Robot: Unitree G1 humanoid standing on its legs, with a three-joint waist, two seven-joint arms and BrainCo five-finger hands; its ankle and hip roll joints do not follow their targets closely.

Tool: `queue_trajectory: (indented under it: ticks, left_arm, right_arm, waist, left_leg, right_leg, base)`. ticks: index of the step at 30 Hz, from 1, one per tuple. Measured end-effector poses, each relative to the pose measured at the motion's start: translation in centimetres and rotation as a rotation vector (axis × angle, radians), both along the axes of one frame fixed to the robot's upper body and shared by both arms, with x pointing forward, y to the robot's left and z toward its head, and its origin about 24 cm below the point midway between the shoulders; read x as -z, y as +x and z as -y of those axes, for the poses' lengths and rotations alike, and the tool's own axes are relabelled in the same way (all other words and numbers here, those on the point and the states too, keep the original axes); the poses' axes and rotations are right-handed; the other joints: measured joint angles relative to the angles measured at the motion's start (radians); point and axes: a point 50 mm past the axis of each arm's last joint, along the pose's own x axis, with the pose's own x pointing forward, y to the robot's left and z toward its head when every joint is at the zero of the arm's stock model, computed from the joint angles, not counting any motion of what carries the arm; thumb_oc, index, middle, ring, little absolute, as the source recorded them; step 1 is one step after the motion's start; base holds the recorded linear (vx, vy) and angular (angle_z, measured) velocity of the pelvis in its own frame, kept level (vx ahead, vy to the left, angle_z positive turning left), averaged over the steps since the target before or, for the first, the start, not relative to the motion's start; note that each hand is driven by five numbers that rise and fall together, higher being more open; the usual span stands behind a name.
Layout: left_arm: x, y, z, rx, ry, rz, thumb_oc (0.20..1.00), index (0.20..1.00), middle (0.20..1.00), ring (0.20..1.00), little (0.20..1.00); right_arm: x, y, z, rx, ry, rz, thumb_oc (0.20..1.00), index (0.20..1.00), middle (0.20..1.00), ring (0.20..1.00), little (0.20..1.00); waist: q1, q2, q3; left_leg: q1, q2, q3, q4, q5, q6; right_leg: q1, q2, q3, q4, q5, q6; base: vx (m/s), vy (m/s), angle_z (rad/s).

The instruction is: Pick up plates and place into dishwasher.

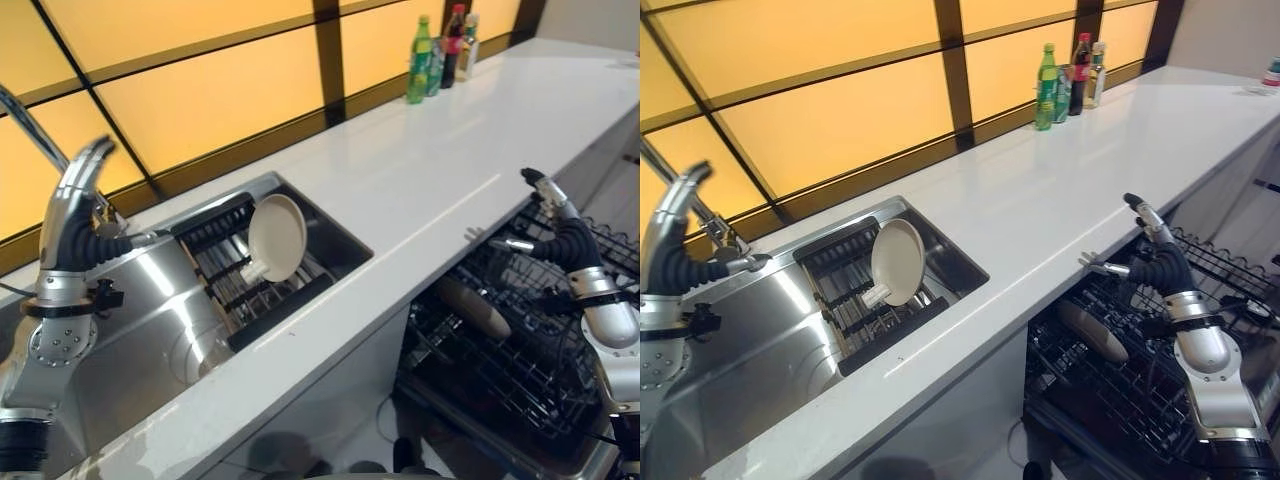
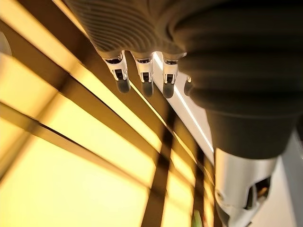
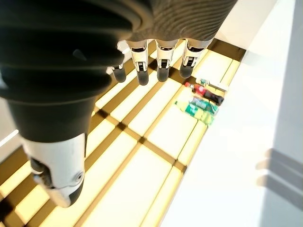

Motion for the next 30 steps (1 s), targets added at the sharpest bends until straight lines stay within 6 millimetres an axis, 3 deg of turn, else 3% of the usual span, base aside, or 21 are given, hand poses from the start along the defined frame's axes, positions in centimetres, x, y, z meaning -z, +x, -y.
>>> queue_trajectory:
  ticks: [1, 2, 3, 5, 9, 13, 19, 24, 26, 30]
  left_arm:
    - [-0.1, 0.1, -0.1, -0.009, 0.021, -0.004, 1.000, 1.000, 1.000, 1.000, 1.000]
    - [-0.1, 0.1, -0.3, -0.018, 0.052, -0.024, 1.000, 1.000, 1.000, 1.000, 1.000]
    - [0.0, 0.1, -0.5, -0.026, 0.063, -0.037, 1.000, 1.000, 1.000, 1.000, 1.000]
    - [0.7, 0.1, -0.3, -0.023, 0.084, -0.063, 1.000, 1.000, 1.000, 1.000, 1.000]
    - [0.8, 0.1, -0.3, -0.020, 0.104, -0.070, 1.000, 1.000, 1.000, 1.000, 1.000]
    - [0.9, 1.4, 0.2, -0.016, 0.136, -0.073, 1.000, 1.000, 1.000, 1.000, 1.000]
    - [0.3, 3.1, 1.1, -0.046, 0.180, -0.014, 1.000, 1.000, 1.000, 1.000, 1.000]
    - [0.0, 3.4, 0.8, -0.081, 0.187, -0.004, 1.000, 1.000, 1.000, 1.000, 1.000]
    - [-0.3, 3.5, 0.7, -0.096, 0.204, 0.013, 1.000, 1.000, 1.000, 1.000, 1.000]
    - [-2.6, 4.8, 0.3, -0.148, 0.224, 0.116, 1.000, 1.000, 1.000, 1.000, 1.000]
  right_arm:
    - [0.3, 0.0, -0.1, -0.003, 0.020, -0.012, 1.000, 1.000, 1.000, 1.000, 1.000]
    - [0.7, -0.2, 0.0, -0.010, 0.020, -0.034, 1.000, 1.000, 1.000, 1.000, 1.000]
    - [0.7, -0.2, 0.2, -0.005, 0.014, -0.039, 1.000, 1.000, 1.000, 1.000, 1.000]
    - [0.3, -0.5, 1.0, 0.019, 0.008, -0.034, 1.000, 1.000, 1.000, 1.000, 1.000]
    - [0.8, -1.0, 1.6, 0.030, -0.016, -0.088, 1.000, 1.000, 1.000, 1.000, 1.000]
    - [0.8, -1.1, 1.9, 0.041, -0.007, -0.097, 1.000, 1.000, 1.000, 1.000, 1.000]
    - [-0.9, 0.0, 1.1, 0.009, -0.042, -0.057, 1.000, 1.000, 1.000, 1.000, 1.000]
    - [-1.1, 0.5, 0.4, -0.014, -0.042, -0.051, 1.000, 1.000, 1.000, 1.000, 1.000]
    - [-1.3, 0.6, 0.5, -0.006, -0.029, -0.040, 1.000, 1.000, 1.000, 1.000, 1.000]
    - [-3.1, 1.6, -0.4, -0.011, -0.006, 0.040, 1.000, 1.000, 1.000, 1.000, 1.000]
  waist:
    - [0.012, -0.001, 0.006]
    - [0.008, -0.040, 0.000]
    - [-0.006, -0.064, -0.003]
    - [-0.039, -0.061, -0.008]
    - [-0.073, -0.052, -0.011]
    - [-0.081, -0.030, 0.000]
    - [-0.076, 0.006, 0.083]
    - [-0.071, -0.011, 0.144]
    - [-0.072, -0.021, 0.159]
    - [-0.075, -0.038, 0.209]
  left_leg:
    - [0.005, 0.008, 0.011, 0.009, 0.020, -0.022]
    - [0.012, -0.016, 0.009, 0.008, 0.024, -0.018]
    - [0.016, -0.037, 0.009, 0.010, 0.033, -0.031]
    - [0.016, -0.027, 0.004, 0.005, 0.044, -0.018]
    - [0.016, -0.043, 0.029, 0.002, 0.055, -0.035]
    - [-0.017, -0.068, 0.040, -0.020, 0.065, -0.011]
    - [-0.065, -0.072, 0.065, -0.028, 0.087, -0.002]
    - [-0.064, -0.067, 0.109, -0.025, 0.086, -0.006]
    - [-0.090, -0.065, 0.107, -0.010, 0.084, -0.009]
    - [-0.180, -0.069, 0.112, 0.035, 0.082, -0.010]
  right_leg:
    - [-0.074, 0.020, -0.015, 0.269, -0.103, -0.035]
    - [-0.079, -0.003, -0.014, 0.374, -0.221, -0.040]
    - [-0.048, -0.025, -0.015, 0.335, -0.275, -0.057]
    - [-0.021, -0.025, -0.030, 0.282, -0.256, -0.060]
    - [-0.021, -0.038, -0.012, 0.241, -0.234, -0.035]
    - [-0.055, -0.055, 0.007, 0.187, -0.185, -0.010]
    - [-0.083, -0.059, 0.012, 0.132, -0.130, -0.003]
    - [-0.115, -0.084, -0.058, 0.153, -0.130, -0.001]
    - [-0.134, -0.081, -0.059, 0.154, -0.125, -0.006]
    - [-0.206, -0.080, -0.046, 0.155, -0.086, -0.016]
  base:
    - [0.13, 0.284, -1.16]
    - [0.14, 0.265, -0.74]
    - [0.13, 0.266, -0.13]
    - [0.20, 0.257, 0.04]
    - [0.13, 0.233, -0.15]
    - [-0.07, 0.265, -0.12]
    - [-0.04, 0.136, -0.09]
    - [0.01, -0.039, -0.22]
    - [-0.14, -0.051, -0.05]
    - [-0.10, 0.027, -0.08]
